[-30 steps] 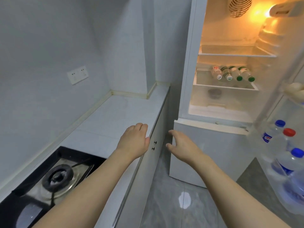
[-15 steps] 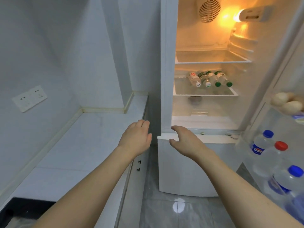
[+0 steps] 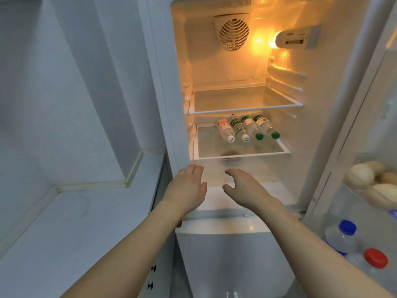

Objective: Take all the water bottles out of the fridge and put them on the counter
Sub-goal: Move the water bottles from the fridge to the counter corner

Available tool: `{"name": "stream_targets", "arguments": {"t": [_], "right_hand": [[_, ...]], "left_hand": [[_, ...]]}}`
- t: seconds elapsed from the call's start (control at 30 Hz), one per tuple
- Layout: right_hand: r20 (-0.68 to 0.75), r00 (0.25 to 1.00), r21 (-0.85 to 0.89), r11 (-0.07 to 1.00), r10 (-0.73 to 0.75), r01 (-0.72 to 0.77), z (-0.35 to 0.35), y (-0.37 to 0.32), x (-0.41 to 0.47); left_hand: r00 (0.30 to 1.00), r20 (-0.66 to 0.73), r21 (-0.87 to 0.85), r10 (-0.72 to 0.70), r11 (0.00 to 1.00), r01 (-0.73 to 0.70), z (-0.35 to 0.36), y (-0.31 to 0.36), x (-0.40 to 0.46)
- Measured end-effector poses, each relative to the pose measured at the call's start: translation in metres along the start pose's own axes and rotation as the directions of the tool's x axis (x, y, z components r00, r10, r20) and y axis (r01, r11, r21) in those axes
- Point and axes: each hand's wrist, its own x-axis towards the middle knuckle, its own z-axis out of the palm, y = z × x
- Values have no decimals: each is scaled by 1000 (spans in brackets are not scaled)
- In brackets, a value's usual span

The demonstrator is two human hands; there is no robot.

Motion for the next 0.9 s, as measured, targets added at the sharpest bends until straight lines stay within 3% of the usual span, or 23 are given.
{"name": "stream_targets", "arguments": {"t": [0.3, 0.63, 0.9], "right_hand": [[-131, 985, 89, 991, 114, -103, -32, 59, 95], [-223, 909, 212, 928, 351, -306, -16, 98, 188], [-270, 882, 53, 920, 387, -387, -4, 124, 249]], "left_hand": [[999, 38, -110, -35, 993, 39, 38, 19, 130], [955, 194, -292, -223, 916, 273, 79, 18, 225], [943, 192, -474, -271, 816, 331, 115, 19, 273]]}}
